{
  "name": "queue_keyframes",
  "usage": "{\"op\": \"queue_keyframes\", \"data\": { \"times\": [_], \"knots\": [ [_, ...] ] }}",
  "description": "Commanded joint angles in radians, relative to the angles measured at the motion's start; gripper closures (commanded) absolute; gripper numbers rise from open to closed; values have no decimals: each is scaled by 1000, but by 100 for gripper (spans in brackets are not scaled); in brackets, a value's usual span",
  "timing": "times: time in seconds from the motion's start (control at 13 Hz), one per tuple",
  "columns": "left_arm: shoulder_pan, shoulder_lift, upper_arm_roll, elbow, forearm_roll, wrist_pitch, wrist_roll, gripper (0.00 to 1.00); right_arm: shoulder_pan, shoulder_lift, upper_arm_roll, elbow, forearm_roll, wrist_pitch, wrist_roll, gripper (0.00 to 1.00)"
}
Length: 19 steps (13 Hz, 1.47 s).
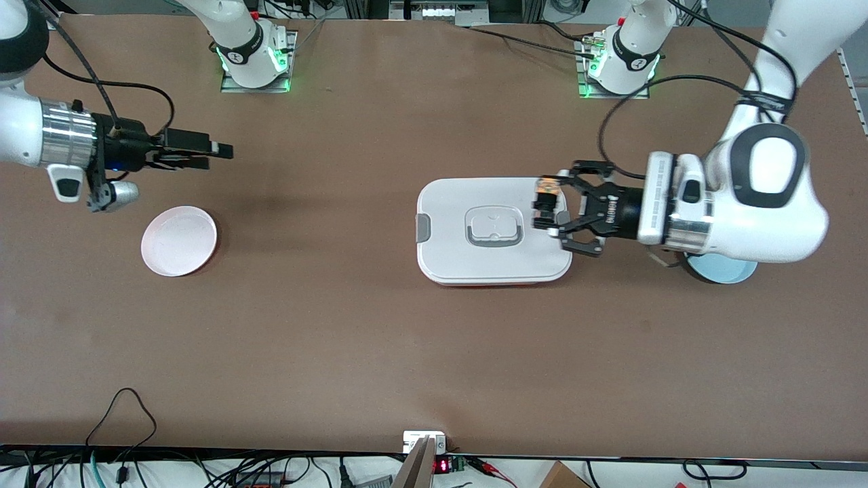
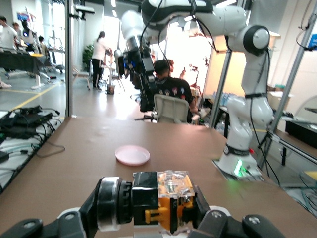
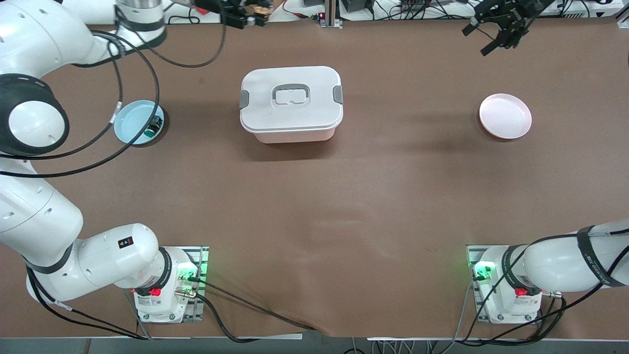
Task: Transfer orange switch to right arm and place
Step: 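Carry the switch over the box while the right gripper reaches toward it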
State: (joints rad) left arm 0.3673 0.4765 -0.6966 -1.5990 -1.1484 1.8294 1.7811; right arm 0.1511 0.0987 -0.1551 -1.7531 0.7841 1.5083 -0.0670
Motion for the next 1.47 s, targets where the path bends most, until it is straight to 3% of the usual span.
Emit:
{"op": "queue_keyframes", "data": {
  "times": [0.0, 0.15, 0.46, 0.62, 0.85, 1.39],
  "knots": [
    [-88, 22, 2, 28, -109, 114, -2, 100, -5, 71, 2, 12, 183, -51, -87, 0],
    [-167, 19, 2, 28, -177, 244, -3, 100, -16, 125, 0, 14, 301, -112, -213, 0],
    [-339, 16, 0, 31, -269, 535, -9, 100, -7, 183, 0, 14, 435, -106, -203, 0],
    [-401, 16, 0, 33, -316, 618, -9, 100, 10, 185, 3, 1, 512, -79, -183, 0],
    [-456, 16, 2, 48, -373, 701, -6, 100, 44, 177, 5, -40, 653, -39, -131, 0],
    [-465, 17, 2, 68, -398, 711, -3, 100, 156, 184, 5, -101, 902, 29, -129, 0]
  ]
}}
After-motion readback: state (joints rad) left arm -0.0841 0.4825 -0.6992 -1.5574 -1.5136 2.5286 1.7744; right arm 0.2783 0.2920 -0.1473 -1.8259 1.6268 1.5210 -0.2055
